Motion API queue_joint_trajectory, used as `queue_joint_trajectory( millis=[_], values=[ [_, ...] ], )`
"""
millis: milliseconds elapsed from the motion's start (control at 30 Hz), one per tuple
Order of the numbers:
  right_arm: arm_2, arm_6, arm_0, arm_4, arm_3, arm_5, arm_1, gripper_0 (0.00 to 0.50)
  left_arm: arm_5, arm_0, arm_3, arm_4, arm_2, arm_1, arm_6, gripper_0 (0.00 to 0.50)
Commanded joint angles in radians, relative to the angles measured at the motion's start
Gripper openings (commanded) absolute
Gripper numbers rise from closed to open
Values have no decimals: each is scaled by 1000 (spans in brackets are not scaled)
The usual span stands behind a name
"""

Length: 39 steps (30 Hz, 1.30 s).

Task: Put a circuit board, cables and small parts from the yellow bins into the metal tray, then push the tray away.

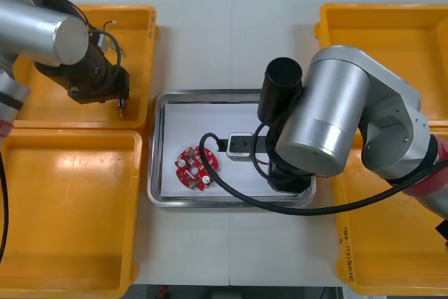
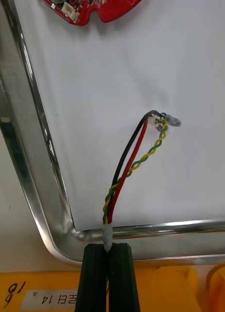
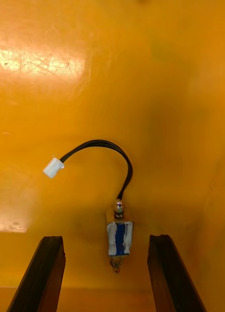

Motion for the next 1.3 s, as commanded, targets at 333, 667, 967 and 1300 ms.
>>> queue_joint_trajectory(
  millis=[333, 667, 967, 1300],
  values=[
    [11, 25, -31, 39, 1, -27, 76, 0, -37, -40, 35, 22, -39, -28, 55, 500],
    [74, 26, -29, 122, 24, -27, 94, 0, -60, -29, 39, 22, -39, -34, 53, 500],
    [97, 31, -29, 112, 79, -59, 99, 0, -66, -28, 39, 13, -43, -35, 50, 500],
    [100, 49, -29, 126, 128, -107, 110, 0, -98, -17, 41, 6, -59, -31, 47, 0]
  ],
)
